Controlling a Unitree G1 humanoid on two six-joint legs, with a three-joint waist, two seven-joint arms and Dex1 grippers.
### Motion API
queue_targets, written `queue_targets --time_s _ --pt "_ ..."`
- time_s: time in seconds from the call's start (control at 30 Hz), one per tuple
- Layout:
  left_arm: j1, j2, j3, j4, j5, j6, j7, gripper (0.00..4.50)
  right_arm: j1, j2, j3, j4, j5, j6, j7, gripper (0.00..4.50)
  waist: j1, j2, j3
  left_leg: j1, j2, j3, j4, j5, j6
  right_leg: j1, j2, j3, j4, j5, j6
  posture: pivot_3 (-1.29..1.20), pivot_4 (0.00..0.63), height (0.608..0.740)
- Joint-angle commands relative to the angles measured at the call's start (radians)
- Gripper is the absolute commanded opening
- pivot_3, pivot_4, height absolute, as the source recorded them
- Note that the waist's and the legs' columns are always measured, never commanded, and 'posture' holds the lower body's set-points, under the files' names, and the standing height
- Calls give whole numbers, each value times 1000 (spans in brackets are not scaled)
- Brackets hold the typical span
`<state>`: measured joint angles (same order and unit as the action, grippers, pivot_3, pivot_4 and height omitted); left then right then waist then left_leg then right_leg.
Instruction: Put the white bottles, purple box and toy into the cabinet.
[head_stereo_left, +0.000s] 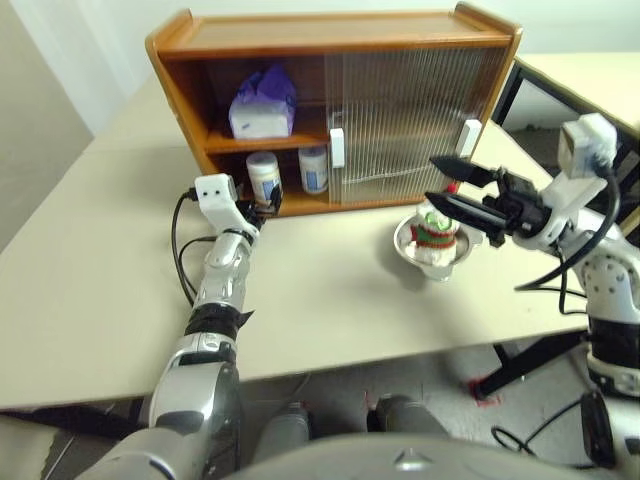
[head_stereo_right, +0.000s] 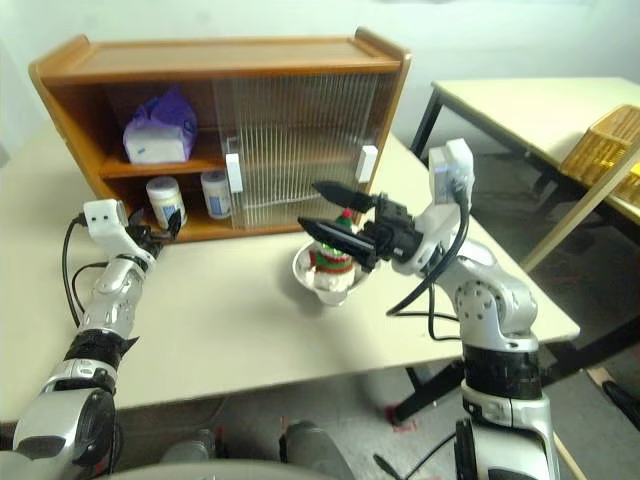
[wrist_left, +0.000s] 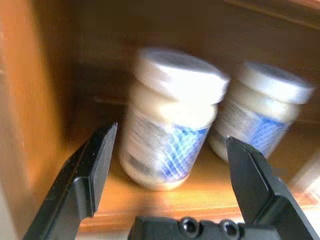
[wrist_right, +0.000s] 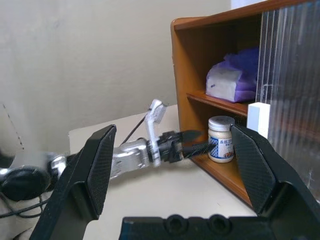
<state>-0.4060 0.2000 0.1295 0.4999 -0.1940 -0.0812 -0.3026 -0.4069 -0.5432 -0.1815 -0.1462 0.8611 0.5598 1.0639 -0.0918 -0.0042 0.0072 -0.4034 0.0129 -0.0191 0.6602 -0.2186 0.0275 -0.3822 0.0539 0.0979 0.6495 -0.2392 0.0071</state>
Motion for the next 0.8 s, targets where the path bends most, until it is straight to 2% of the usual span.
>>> queue_targets --time_s 0.03,0.07,0.17,0.23,0.5,0.53,0.67,0.8 --pt "70 5 -85 -221 -17 148 -82 4474 -12 -4 4 6 -10 -9 10 4500 10 0 0 0 0 0 0 0 0 0 0 0 0 0 0 -101 0 740" --pt "83 7 -104 -268 -22 179 -101 4474 -13 -3 5 7 -11 -10 11 4500 14 0 0 0 0 0 0 -1 -2 0 0 0 0 0 -1 -101 0 740" --pt "88 1 -135 -349 -26 250 -121 3806 -15 -2 6 9 -14 -11 15 4500 22 0 0 1 0 -1 0 -7 -12 0 0 0 0 3 -5 -100 0 740" --pt "62 -27 -163 -379 -26 282 -124 3191 -16 -1 6 12 -16 -13 17 4500 22 0 0 3 0 -1 0 -7 -13 1 0 2 0 4 -7 -101 0 740" --pt "-49 -141 -239 -348 -3 322 -113 206 -11 0 1 14 -20 -25 16 4500 24 -1 0 9 0 -5 1 -6 -11 7 -3 5 0 4 -7 -120 0 740" --pt "-72 -159 -244 -322 1 315 -108 56 -6 0 -3 12 -20 -27 14 4500 23 -1 1 9 0 -5 1 -5 -10 7 -3 5 0 4 -7 -120 0 740" --pt "-130 -197 -239 -245 12 291 -93 56 4 -3 -9 5 -18 -32 7 4500 23 -1 1 11 1 -15 1 -4 -9 8 -5 13 0 3 -5 -120 0 740" --pt "-235 -230 -207 -82 27 230 -54 56 20 -5 -17 -10 -15 -37 -5 4500 19 -1 2 13 -1 -18 1 -4 -8 11 -5 14 0 0 -1 -164 0 740"
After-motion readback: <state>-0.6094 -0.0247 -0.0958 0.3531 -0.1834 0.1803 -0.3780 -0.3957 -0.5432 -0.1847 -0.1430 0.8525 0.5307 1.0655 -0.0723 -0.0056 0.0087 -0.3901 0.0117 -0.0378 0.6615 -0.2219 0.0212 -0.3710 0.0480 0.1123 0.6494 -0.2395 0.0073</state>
